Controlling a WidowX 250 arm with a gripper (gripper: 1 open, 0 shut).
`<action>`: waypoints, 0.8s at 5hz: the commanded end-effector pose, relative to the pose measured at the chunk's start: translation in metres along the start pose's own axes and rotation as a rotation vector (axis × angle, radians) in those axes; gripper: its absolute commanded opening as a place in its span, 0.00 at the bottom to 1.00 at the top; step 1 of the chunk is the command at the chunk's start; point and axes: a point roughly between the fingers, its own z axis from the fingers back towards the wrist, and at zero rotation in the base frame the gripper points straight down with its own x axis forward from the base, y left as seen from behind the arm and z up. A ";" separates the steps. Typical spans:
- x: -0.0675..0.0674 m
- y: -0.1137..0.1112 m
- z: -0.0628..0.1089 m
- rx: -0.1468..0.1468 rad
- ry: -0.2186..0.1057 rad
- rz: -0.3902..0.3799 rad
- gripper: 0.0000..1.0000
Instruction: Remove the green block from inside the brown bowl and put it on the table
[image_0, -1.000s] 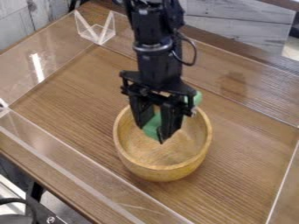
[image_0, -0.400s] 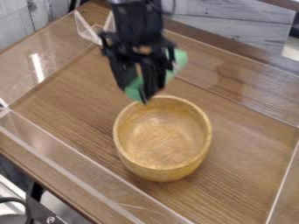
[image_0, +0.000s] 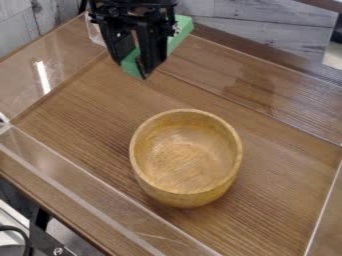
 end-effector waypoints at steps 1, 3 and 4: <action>0.004 0.004 -0.004 0.027 -0.064 -0.052 0.00; 0.002 0.001 -0.037 0.049 -0.070 -0.115 0.00; -0.002 -0.003 -0.048 0.060 -0.075 -0.139 0.00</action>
